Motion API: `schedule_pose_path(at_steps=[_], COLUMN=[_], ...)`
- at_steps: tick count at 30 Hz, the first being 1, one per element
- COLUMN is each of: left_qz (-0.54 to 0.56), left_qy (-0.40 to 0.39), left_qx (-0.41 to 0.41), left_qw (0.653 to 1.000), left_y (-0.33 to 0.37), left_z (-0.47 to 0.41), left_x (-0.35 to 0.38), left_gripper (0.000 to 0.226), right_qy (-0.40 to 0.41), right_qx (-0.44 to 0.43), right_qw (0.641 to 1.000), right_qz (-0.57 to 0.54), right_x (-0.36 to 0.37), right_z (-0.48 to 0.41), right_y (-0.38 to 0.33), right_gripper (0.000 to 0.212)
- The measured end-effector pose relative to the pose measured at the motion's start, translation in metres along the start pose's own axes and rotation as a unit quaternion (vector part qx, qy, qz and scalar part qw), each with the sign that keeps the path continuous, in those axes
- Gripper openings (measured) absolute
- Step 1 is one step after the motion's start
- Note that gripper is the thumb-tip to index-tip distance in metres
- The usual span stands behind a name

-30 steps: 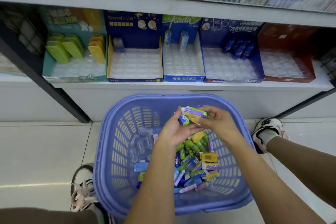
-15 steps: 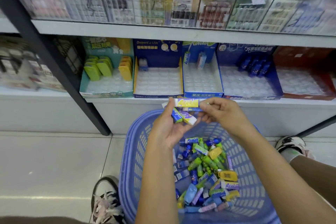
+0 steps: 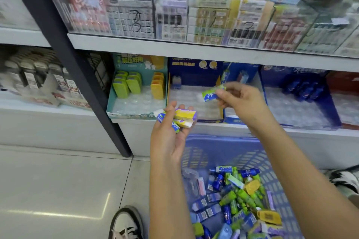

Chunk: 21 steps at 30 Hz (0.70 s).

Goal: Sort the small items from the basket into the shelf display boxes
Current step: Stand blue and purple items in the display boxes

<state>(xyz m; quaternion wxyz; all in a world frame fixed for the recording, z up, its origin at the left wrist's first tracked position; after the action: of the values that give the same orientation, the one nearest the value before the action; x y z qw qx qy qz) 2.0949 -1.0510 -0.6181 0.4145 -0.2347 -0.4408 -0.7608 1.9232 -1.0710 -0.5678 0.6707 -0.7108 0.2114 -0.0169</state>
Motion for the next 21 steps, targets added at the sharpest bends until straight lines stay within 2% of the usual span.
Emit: schedule_pose_path(at_steps=[3, 5, 8, 11, 13, 17, 21], left_qz=[0.018, 0.012, -0.004, -0.007, -0.006, -0.009, -0.015], left_qy=[0.008, 0.001, -0.017, -0.021, -0.020, -0.027, -0.028], left_qx=[0.016, 0.011, -0.012, -0.042, -0.066, -0.099, -0.105], left_qw=[1.000, 1.000, 1.000, 0.999, 0.998, 0.995, 0.994], left_y=[0.009, 0.008, -0.001, -0.013, -0.021, -0.032, -0.039], left_z=[-0.005, -0.007, -0.006, -0.002, 0.001, 0.005, 0.007], left_x=[-0.007, -0.008, -0.006, 0.001, 0.005, 0.011, 0.013], left_gripper=[0.010, 0.011, 0.011, 0.012, 0.014, 0.018, 0.020], right_qy=[0.037, 0.062, 0.114, 0.159, 0.148, 0.074, -0.006], right_qx=[-0.104, -0.144, -0.122, -0.119, -0.131, -0.151, -0.095], right_qw=[0.979, 0.963, 0.964, 0.934, 0.918, 0.928, 0.930], right_qz=[0.172, 0.221, 0.207, 0.298, 0.342, 0.331, 0.356], right_x=[0.008, 0.007, -0.010, -0.032, -0.037, -0.031, -0.034], right_z=[-0.031, -0.047, -0.065, -0.078, -0.085, -0.097, -0.118], right_y=[-0.012, -0.015, -0.005, 0.010, 0.018, 0.024, 0.028], right_gripper=[0.016, 0.011, 0.010, 0.017, 0.016, 0.015, 0.018])
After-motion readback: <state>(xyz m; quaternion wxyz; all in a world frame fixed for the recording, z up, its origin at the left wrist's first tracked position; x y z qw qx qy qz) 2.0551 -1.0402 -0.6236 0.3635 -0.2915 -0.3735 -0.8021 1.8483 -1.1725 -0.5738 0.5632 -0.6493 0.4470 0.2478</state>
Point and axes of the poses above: each hand's wrist, its own z-axis away from the middle knuckle, its own x-axis out of the palm, y = z × x, the point moved 3 cm from there along -z, towards the middle knuckle, and after that the axes turned 8 degrees about y, right-handed, at the moved point
